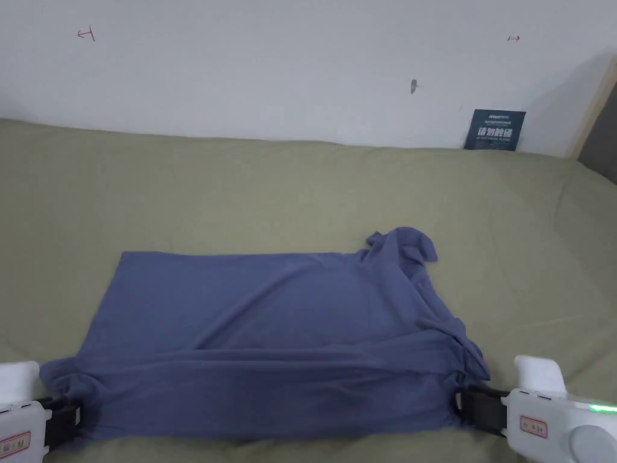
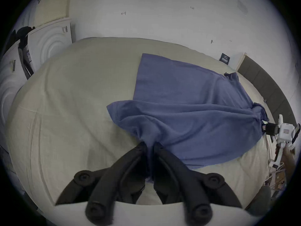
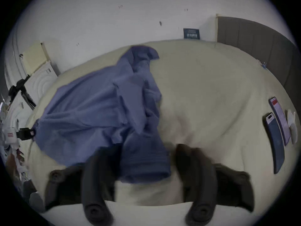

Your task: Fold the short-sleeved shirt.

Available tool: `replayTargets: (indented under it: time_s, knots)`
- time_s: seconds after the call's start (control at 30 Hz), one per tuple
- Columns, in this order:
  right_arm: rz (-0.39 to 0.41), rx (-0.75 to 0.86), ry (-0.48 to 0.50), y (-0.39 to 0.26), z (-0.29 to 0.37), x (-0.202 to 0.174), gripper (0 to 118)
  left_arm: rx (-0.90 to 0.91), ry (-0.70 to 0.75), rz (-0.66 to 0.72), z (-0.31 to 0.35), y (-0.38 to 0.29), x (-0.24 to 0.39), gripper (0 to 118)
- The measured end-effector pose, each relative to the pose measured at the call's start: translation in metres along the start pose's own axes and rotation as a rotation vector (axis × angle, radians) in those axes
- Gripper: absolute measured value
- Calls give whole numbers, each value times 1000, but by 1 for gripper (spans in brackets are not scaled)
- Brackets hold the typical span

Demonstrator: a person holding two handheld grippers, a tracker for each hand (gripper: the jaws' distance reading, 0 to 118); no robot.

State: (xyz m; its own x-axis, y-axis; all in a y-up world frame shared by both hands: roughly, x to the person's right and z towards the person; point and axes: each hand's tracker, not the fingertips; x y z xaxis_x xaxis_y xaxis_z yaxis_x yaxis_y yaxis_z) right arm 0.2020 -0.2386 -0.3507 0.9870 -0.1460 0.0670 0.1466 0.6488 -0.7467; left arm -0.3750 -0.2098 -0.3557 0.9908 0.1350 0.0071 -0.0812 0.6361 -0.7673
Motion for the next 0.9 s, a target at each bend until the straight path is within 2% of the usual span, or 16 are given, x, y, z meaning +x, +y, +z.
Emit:
replayTargets:
  time_s: [0.03, 0.07, 0.1, 0.17, 0.27, 0.3, 0.4, 0.57, 0.9]
  knots:
    - [9, 37, -71, 1, 7, 1, 31, -2, -5, 4, 1, 0, -1, 9]
    - [-1, 107, -16, 2, 17, 2, 5, -3, -16, 11, 3, 1, -2, 9]
    - [-8, 179, 24, 1, 27, 1, 5, -2, -20, 18, 3, 3, -6, 8]
    - [51, 166, -2, 3, 42, -9, 5, 2, -32, 28, 7, 3, -8, 7]
    - [63, 151, 17, 6, 57, -15, 5, 4, -47, 40, 15, 6, -10, 7]
    - [58, 158, 27, 8, 64, -15, 5, 10, -50, 47, 20, 6, -11, 7]
    - [-24, 162, 82, 12, 85, -10, 5, 41, -88, 44, 41, 9, -14, 7]
    - [-6, 157, 81, 4, 124, -7, 5, 54, -104, -2, 78, 1, -14, 7]
    - [-58, -47, 77, -77, 179, 6, 5, -28, -129, 8, 124, -76, -27, 7]
